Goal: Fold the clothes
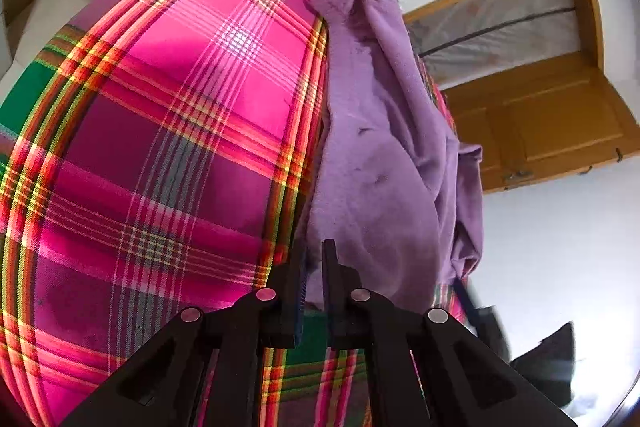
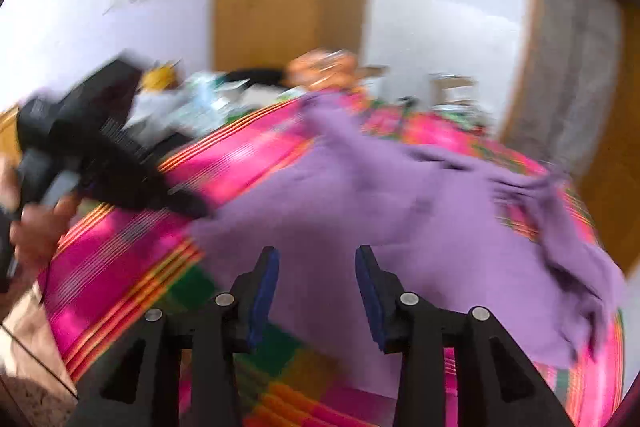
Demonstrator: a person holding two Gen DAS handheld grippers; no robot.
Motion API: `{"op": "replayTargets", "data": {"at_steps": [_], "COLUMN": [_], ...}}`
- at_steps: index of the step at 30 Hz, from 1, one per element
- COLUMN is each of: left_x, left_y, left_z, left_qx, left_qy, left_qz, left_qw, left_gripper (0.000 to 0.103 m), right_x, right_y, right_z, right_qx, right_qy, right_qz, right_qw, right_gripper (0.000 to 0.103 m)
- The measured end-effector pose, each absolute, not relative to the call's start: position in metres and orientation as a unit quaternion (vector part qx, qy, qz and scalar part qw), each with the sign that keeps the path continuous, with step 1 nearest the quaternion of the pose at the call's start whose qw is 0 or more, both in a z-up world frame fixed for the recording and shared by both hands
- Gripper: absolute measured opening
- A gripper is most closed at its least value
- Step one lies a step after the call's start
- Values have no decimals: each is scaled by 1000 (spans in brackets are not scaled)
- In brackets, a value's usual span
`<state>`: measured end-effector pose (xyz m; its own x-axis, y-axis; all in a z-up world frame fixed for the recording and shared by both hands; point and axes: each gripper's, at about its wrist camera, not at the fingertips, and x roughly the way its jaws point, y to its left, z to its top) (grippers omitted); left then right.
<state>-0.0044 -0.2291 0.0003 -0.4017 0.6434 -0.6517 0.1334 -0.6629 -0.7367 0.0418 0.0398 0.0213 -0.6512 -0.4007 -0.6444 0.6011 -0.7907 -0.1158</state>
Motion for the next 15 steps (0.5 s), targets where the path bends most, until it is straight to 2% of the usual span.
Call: {"op": "replayTargets", "data": {"at_steps": [5,9,13,15], "left_x": [-4,-7,-15,-21], "left_y": [-245,-251,-250,-252], "left_z": [1,3,4,3], "left_qx": [-520,-525,-535,-540], "left_qy": [-375,-373,-363,-363], "left_qz": [746,745,745,744], "left_qw": [179,175,160,152], "left_gripper": [5,5,19,24], "right_x": [39,32,19,16], "right_y": [-12,-25,-27,-26], "right_z": [-4,-13,-14,-13], "right_qx": [329,342,357,363], "right_qy": [245,267,244,231], "right_qz": [-857,-848,-851,-850], "right_qw": [313,303,300,303], "right_gripper": [43,45,45,36]}}
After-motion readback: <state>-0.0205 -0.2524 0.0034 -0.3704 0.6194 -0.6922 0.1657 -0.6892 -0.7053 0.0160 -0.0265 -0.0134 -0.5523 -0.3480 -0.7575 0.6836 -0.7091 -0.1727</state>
